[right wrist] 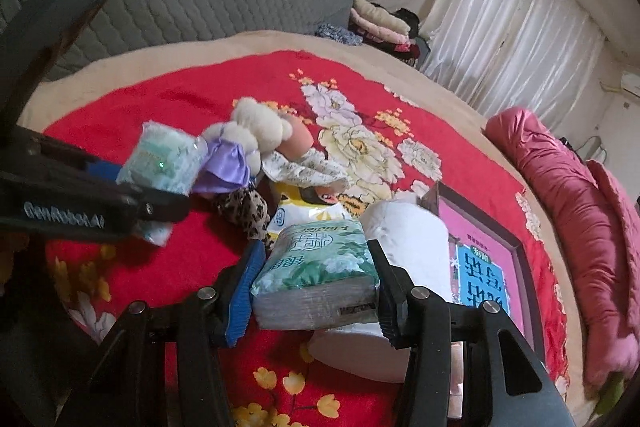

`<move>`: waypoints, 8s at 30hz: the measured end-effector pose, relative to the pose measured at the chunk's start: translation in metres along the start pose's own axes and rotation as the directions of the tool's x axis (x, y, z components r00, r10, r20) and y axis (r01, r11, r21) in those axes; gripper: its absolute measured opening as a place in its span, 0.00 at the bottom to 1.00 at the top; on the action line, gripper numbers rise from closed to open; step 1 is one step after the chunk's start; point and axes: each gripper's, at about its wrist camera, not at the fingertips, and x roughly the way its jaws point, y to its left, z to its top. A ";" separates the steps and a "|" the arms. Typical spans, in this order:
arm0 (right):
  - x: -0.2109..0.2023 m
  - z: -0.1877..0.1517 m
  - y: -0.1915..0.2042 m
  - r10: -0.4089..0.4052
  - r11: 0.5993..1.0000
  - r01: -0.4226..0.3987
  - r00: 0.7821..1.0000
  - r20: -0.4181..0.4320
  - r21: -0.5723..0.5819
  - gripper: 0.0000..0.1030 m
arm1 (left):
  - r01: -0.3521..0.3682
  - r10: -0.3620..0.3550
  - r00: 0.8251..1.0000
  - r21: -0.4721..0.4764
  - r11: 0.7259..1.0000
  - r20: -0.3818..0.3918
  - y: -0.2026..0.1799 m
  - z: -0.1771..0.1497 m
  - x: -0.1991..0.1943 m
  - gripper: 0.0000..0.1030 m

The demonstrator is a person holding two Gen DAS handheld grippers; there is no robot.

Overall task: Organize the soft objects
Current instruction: 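Carry both tissue packs toward the pink book tray with both tools, then lower the white Flower tissue pack with the left tool while the right tool lowers the green pack, then open the left tool to release the white pack while the right tool releases the green pack, then withdraw both open tools up and away from the tray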

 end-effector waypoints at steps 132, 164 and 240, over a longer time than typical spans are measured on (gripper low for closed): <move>-0.018 -0.131 -0.223 -0.067 0.729 0.164 0.983 -0.169 0.665 0.51 | 0.119 0.028 0.936 0.392 0.912 -0.350 -0.297 0.056 0.190 0.46; 0.009 -0.142 -0.226 0.003 0.708 0.194 0.961 -0.278 0.679 0.51 | 0.170 -0.098 0.963 0.285 0.943 -0.251 -0.272 0.072 0.122 0.50; -0.150 -0.039 -0.122 -0.302 0.873 0.181 0.930 0.210 0.453 0.75 | 0.003 -0.023 0.996 0.214 0.977 0.091 -0.116 0.002 -0.077 0.58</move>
